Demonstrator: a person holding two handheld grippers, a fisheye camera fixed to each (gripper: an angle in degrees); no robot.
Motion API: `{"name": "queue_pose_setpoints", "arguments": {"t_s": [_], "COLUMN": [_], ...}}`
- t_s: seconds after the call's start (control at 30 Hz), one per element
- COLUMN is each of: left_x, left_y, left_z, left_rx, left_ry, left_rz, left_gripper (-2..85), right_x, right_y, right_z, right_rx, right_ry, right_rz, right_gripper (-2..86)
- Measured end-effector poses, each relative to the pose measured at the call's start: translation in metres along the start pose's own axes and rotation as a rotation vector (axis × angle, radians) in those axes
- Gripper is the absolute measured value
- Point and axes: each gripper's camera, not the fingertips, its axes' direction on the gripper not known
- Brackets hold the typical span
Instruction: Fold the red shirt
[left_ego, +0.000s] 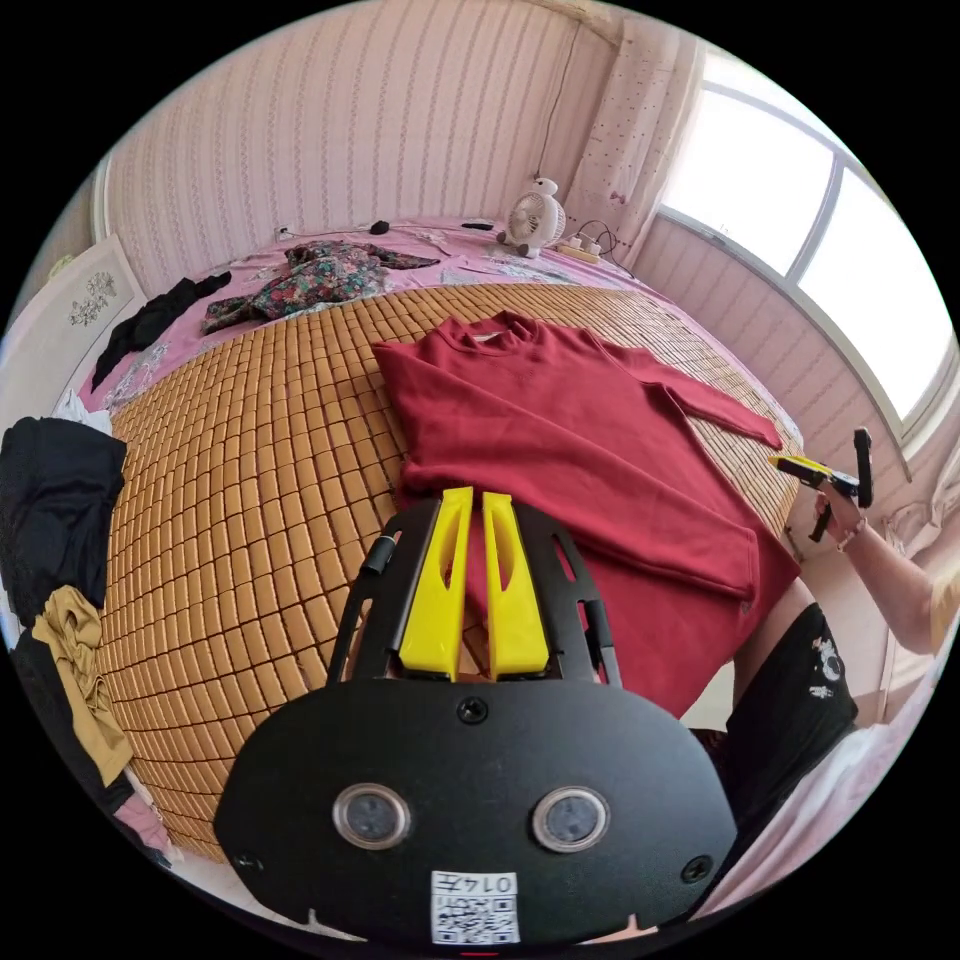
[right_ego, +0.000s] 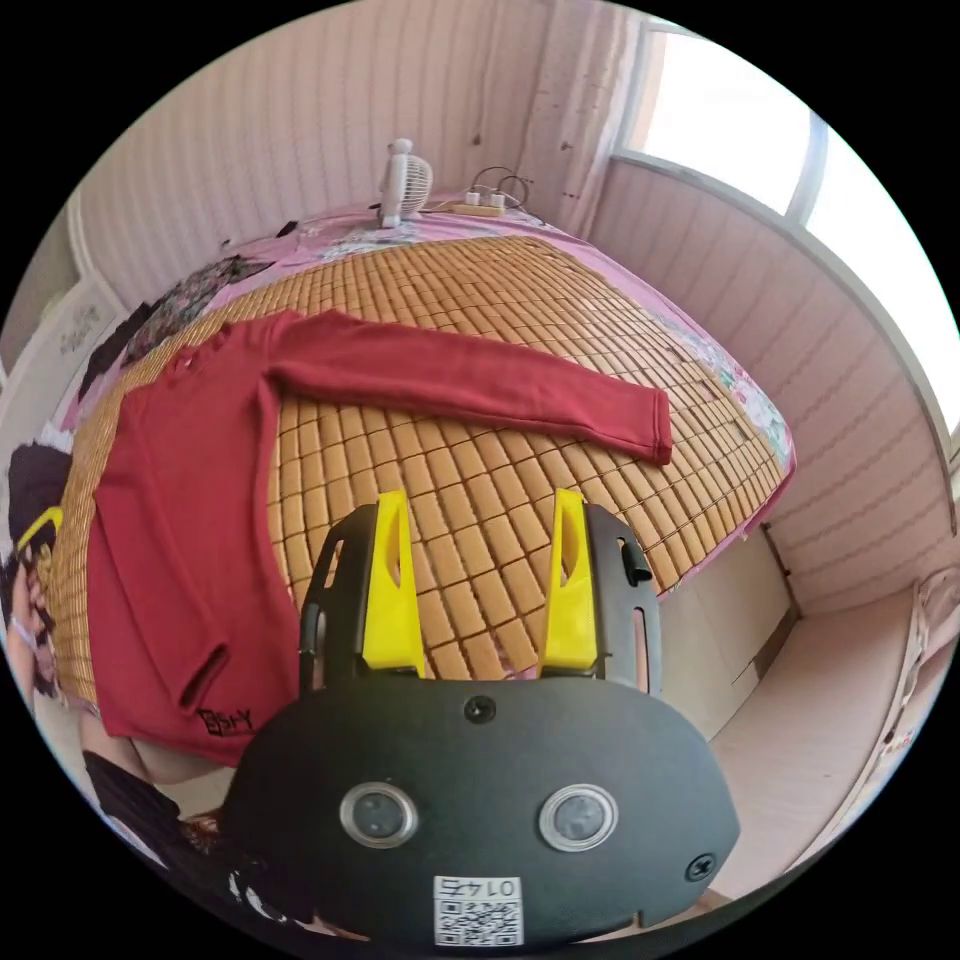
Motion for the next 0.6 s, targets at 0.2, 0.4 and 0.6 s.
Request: {"name": "queue_pose_setpoints", "arguments": {"t_s": [0.2,0.4,0.6], "left_x": [0.139,0.169,0.168], "left_y": [-0.002,0.008,0.005], "left_z": [0.046,0.085,0.088], "left_rx": [-0.124,-0.151,-0.187], "left_ry": [0.108,0.093,0.102], "left_rz": [0.312,0.407,0.365], "left_gripper": [-0.4,-0.6,-0.7], "right_x": [0.031,0.017,0.004], "right_y": [-0.042,-0.040,-0.039], "right_z": [0.034,0.056,0.058], "right_rx": [0.048,-0.001,-0.002], "right_ry": [0.117,0.154,0.153], "right_rz": [0.143,0.060,-0.032], "right_gripper": [16.1,12.2,7.8]}}
